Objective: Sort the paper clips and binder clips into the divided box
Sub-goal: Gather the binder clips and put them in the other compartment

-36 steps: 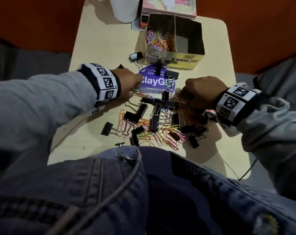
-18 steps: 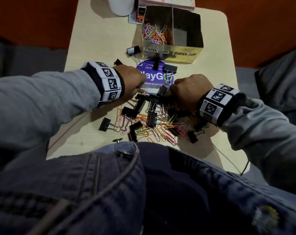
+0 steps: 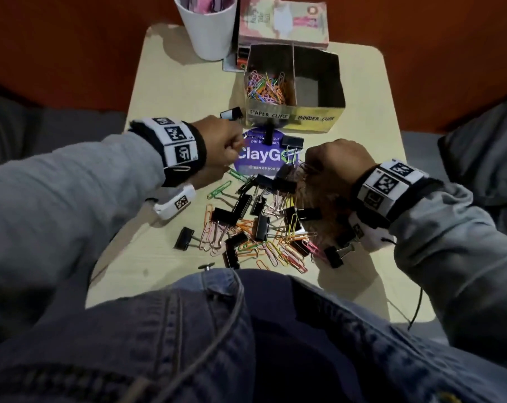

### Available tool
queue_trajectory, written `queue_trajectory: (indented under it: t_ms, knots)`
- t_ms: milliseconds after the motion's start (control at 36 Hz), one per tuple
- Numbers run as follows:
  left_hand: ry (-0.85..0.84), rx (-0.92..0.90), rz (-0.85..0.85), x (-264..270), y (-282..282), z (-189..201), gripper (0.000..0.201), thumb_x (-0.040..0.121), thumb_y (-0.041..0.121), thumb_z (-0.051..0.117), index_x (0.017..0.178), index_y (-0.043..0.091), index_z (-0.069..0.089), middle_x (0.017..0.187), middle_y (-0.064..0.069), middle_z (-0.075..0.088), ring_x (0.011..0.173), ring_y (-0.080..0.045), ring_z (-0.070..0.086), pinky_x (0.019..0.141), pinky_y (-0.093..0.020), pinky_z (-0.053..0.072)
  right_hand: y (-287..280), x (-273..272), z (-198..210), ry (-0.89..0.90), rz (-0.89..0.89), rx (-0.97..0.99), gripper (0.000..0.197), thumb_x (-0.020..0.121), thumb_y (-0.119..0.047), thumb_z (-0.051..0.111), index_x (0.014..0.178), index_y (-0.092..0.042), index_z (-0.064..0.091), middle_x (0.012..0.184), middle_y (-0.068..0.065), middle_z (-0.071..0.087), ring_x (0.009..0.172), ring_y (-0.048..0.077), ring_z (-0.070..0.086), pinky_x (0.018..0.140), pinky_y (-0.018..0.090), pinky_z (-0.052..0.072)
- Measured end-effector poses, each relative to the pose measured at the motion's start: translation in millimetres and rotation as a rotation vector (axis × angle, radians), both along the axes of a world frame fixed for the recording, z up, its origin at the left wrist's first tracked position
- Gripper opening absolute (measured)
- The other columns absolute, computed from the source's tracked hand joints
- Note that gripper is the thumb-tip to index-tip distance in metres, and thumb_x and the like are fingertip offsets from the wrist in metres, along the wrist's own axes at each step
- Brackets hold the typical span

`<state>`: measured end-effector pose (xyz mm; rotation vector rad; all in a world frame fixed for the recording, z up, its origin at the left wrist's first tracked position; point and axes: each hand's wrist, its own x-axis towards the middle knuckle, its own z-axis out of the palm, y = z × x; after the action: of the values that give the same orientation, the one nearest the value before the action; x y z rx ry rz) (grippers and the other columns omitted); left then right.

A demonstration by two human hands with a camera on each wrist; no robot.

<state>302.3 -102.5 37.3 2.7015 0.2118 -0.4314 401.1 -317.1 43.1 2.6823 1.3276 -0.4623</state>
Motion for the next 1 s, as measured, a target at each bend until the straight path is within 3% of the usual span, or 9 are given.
queue_trajectory:
  t_ms: [83, 194, 361, 444, 528, 639, 805, 917, 1000]
  knots:
    - [-0.088, -0.087, 0.085, 19, 8, 21, 0.007, 0.089, 0.016, 0.059, 0.095, 0.016, 0.056, 0.073, 0.003, 0.058, 0.060, -0.013, 0.054, 0.052, -0.021, 0.038, -3, 1, 5, 0.010, -0.062, 0.073, 0.013, 0.082, -0.026, 0.065, 0.092, -0.019, 0.066, 0.093, 0.009, 0.067, 0.088, 0.031, 0.058, 0.065, 0.029, 0.035]
    - [-0.278, 0.004, 0.095, 60, 10, 43, 0.008, 0.088, 0.017, 0.059, 0.095, 0.014, 0.058, 0.083, 0.000, 0.054, 0.079, -0.018, 0.048, 0.067, -0.025, 0.033, -7, 0, 13, 0.048, -0.101, 0.140, 0.005, 0.081, -0.022, 0.065, 0.082, -0.019, 0.062, 0.086, 0.008, 0.066, 0.079, 0.029, 0.055, 0.064, 0.029, 0.037]
    - [-0.230, 0.081, 0.153, 110, 1, 38, 0.031, 0.084, 0.009, 0.055, 0.060, 0.021, 0.040, 0.067, -0.001, 0.047, 0.077, -0.022, 0.046, 0.065, -0.029, 0.034, -9, 2, 23, 0.079, -0.151, 0.207, 0.009, 0.081, -0.022, 0.068, 0.077, -0.022, 0.059, 0.078, 0.003, 0.061, 0.081, 0.030, 0.059, 0.064, 0.029, 0.040]
    - [-0.163, 0.106, 0.091, 109, 0, 32, 0.002, 0.086, 0.018, 0.061, 0.085, 0.017, 0.061, 0.088, -0.004, 0.064, 0.090, -0.029, 0.057, 0.072, -0.031, 0.044, -3, 7, 33, 0.070, -0.182, 0.255, 0.008, 0.081, -0.022, 0.068, 0.085, -0.015, 0.068, 0.084, 0.007, 0.069, 0.082, 0.030, 0.062, 0.068, 0.032, 0.048]
    - [-0.187, 0.095, 0.083, 99, 9, 29, 0.033, 0.085, 0.029, 0.065, 0.115, 0.016, 0.060, 0.116, -0.010, 0.061, 0.106, -0.030, 0.057, 0.088, -0.036, 0.045, 12, 16, 47, 0.069, -0.228, 0.352, 0.008, 0.082, -0.022, 0.067, 0.085, -0.014, 0.067, 0.083, 0.007, 0.070, 0.081, 0.030, 0.064, 0.072, 0.041, 0.053]
    - [-0.286, 0.000, 0.137, 62, 17, 37, 0.028, 0.085, 0.025, 0.065, 0.112, 0.016, 0.061, 0.109, -0.008, 0.061, 0.094, -0.023, 0.056, 0.079, -0.030, 0.041, 54, 32, 59, -0.071, -0.170, 0.392, 0.009, 0.081, -0.025, 0.063, 0.089, -0.021, 0.066, 0.087, 0.005, 0.068, 0.083, 0.030, 0.061, 0.071, 0.035, 0.048]
    - [0.045, 0.044, 0.081, -15, 14, 13, 0.030, 0.084, 0.030, 0.067, 0.112, 0.023, 0.059, 0.089, 0.007, 0.056, 0.079, -0.014, 0.053, 0.070, -0.029, 0.041, 117, 39, 47, -0.231, 0.042, 0.164, 0.027, 0.090, -0.017, 0.054, 0.115, -0.014, 0.061, 0.106, 0.017, 0.065, 0.096, 0.036, 0.061, 0.075, 0.039, 0.046]
    - [0.134, 0.104, 0.052, -42, 9, -9, 0.042, 0.082, 0.035, 0.067, 0.120, 0.027, 0.053, 0.107, 0.005, 0.051, 0.087, -0.011, 0.046, 0.077, -0.030, 0.043, 127, 41, 34, -0.228, 0.099, 0.063, 0.026, 0.093, -0.029, 0.055, 0.111, -0.013, 0.064, 0.105, 0.015, 0.066, 0.089, 0.033, 0.060, 0.073, 0.036, 0.045]
    - [0.143, 0.107, 0.031, -50, 8, -18, 0.046, 0.081, 0.037, 0.068, 0.122, 0.028, 0.049, 0.098, 0.007, 0.041, 0.085, -0.014, 0.044, 0.073, -0.028, 0.039, 116, 40, 36, -0.200, 0.084, 0.165, 0.030, 0.089, -0.030, 0.055, 0.116, -0.019, 0.064, 0.115, 0.011, 0.064, 0.101, 0.033, 0.060, 0.082, 0.038, 0.047]
